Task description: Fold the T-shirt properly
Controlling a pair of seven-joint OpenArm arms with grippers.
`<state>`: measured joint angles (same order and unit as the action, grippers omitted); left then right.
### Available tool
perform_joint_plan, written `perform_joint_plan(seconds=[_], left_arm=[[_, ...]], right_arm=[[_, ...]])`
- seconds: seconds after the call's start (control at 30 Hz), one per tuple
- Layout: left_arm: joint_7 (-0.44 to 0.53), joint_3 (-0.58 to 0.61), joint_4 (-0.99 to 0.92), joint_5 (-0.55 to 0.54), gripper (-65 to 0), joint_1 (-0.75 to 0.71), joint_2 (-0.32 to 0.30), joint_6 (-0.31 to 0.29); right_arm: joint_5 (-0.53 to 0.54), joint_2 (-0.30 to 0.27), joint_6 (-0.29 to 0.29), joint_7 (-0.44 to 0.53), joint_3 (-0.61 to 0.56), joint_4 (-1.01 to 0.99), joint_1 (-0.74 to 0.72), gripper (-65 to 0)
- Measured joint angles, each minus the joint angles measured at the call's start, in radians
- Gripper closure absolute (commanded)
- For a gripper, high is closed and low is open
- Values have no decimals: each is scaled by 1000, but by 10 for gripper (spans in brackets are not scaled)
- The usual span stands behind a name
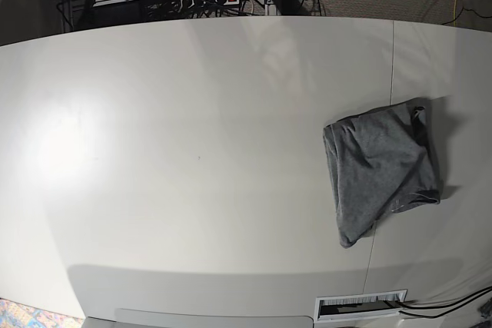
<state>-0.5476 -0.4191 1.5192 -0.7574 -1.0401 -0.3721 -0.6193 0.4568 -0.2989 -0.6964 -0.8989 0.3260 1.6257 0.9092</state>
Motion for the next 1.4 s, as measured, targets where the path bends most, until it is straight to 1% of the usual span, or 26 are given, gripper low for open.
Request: perform_joint_plan(seconds=[0.07,0.13,0.27,0.33,0.4,0.47,0.5,0.57,0.67,0.7,0.77,0.8,0.87,0.9,0.93,1.03,1.07,1.1,1.17,1.23,1.27,1.3,1.33,1.4], left_arm=[[57,75,-67,63,0,35,2,1],[122,141,-132,113,0,75,3,4],[237,265,-248,223,0,168,3,95],[272,321,-301,270,0,214,3,135],[280,365,-348,304,0,261,11,172],[280,407,-391,327,0,309,20,204],[294,428,-413,339,0,331,26,212],[343,464,-453,377,0,370,40,249],[370,502,-507,436,0,417,71,309],[379,512,-525,451,0,428,82,320],[385,528,-559,479,0,447,105,349],[385,536,-576,481,0,457,115,358],[390,543,-607,481,0,474,130,365],[397,542,-623,480,0,485,138,372],[405,542,-638,480,0,494,143,392],[452,542,-683,480,0,520,162,438],[458,542,-699,480,0,528,171,447],[464,542,-717,480,0,536,179,452],[464,542,-749,480,0,546,196,452],[481,542,-777,480,0,556,214,452],[495,542,-788,483,0,559,220,451],[497,542,-794,488,0,564,226,452],[497,542,-799,515,0,570,231,452],[497,542,-798,533,0,575,239,455]], right_arm=[[-75,0,2,53,-62,-82,-45,0],[-141,0,3,145,-117,-171,-92,0],[-277,1,3,386,-207,-377,-191,0],[-337,2,6,484,-245,-487,-246,0],[-379,3,6,548,-280,-596,-308,0],[-396,9,7,581,-305,-703,-367,0],[-405,16,7,590,-315,-755,-397,0],[-432,41,17,612,-323,-850,-450,0],[-476,94,132,644,-329,-963,-521,0],[-489,107,165,657,-329,-992,-541,0],[-505,133,260,683,-329,-1040,-578,0],[-509,142,308,687,-329,-1060,-594,0],[-507,156,381,703,-328,-1093,-618,0],[-508,164,405,711,-328,-1109,-628,0],[-508,171,420,718,-328,-1123,-637,0],[-508,191,446,718,-329,-1170,-668,0],[-509,195,464,718,-336,-1183,-678,0],[-509,200,496,719,-344,-1193,-689,0],[-508,201,538,721,-361,-1202,-701,0],[-481,205,628,724,-373,-1202,-703,0],[-477,206,657,723,-378,-1202,-702,0],[-444,211,679,719,-380,-1203,-701,0],[-432,217,697,715,-380,-1205,-700,0],[-428,229,699,690,-380,-1206,-698,0]])
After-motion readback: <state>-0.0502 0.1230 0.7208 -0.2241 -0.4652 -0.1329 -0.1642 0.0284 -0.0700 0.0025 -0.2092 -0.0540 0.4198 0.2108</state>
